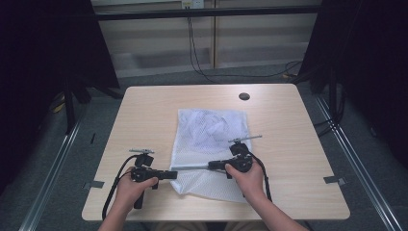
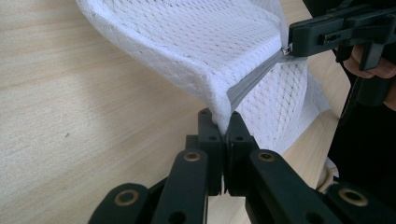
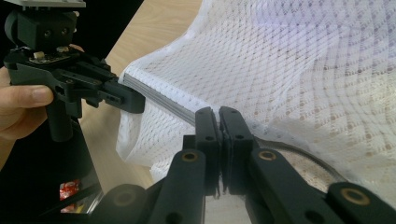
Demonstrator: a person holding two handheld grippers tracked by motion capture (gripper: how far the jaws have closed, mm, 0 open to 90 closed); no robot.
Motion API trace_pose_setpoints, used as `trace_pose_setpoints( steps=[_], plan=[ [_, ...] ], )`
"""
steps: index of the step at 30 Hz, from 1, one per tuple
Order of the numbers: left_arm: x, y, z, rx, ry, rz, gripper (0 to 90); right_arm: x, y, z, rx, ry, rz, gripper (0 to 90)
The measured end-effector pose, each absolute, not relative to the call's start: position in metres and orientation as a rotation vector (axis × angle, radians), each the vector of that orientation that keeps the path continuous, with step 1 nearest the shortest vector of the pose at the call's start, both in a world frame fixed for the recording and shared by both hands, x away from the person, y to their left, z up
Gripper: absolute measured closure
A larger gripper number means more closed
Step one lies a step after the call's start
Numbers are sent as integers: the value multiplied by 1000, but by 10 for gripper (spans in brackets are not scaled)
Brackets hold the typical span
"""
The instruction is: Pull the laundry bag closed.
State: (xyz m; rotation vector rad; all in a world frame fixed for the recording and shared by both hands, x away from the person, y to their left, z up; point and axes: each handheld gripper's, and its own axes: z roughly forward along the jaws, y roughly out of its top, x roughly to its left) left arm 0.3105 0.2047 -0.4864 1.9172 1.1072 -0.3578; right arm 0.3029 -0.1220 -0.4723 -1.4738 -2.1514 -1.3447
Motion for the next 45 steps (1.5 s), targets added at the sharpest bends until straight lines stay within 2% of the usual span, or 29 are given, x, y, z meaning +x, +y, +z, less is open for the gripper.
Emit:
trace_pose_setpoints(
  steps=[45],
  plan=[
    [311, 209, -486, 1922, 1122, -355, 882, 301, -143, -472, -1512, -2141, -1356, 869]
  ],
)
